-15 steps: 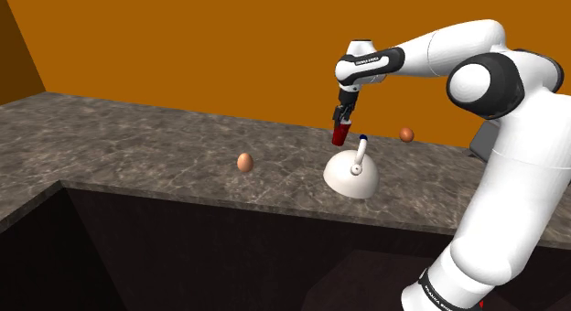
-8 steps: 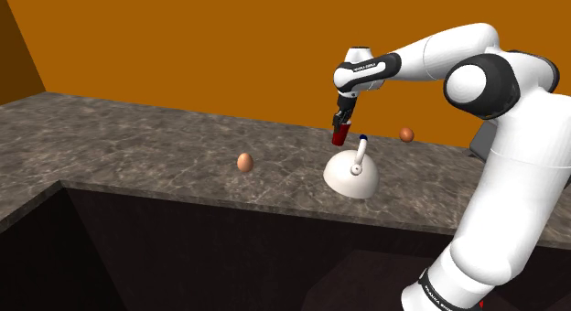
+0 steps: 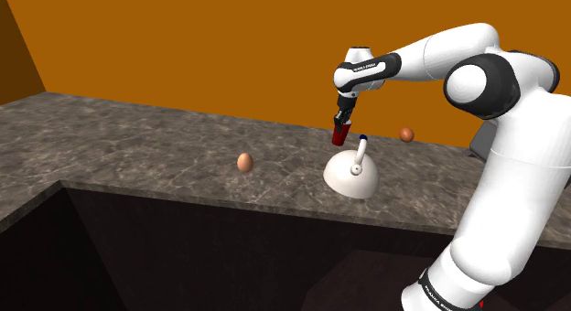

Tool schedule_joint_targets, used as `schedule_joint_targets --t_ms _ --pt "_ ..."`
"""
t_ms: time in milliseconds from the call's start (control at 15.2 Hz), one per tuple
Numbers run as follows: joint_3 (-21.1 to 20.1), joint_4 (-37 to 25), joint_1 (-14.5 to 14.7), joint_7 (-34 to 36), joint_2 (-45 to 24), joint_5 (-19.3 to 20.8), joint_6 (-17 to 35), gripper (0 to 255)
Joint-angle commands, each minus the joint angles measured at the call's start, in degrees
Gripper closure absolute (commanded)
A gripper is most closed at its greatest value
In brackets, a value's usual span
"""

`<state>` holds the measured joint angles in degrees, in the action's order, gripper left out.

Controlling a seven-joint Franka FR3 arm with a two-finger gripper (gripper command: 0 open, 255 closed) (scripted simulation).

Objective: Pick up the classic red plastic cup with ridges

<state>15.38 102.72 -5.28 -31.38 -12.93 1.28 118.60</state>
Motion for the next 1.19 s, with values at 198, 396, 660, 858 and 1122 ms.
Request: schedule_joint_targets --t_ms 198,396,660,858,1122 --pt "0.0 -1.5 0.0 0.0 0.6 0.1 -2.1 255" --pt "0.1 -3.2 0.1 -0.1 1.1 0.3 -4.3 255" --pt "0.1 -5.6 0.1 -0.1 1.6 0.4 -7.2 255" --pt "0.1 -7.6 0.1 -0.2 1.9 0.4 -9.4 255" --pt "0.2 -9.1 0.1 -0.3 2.0 0.4 -11.1 255"
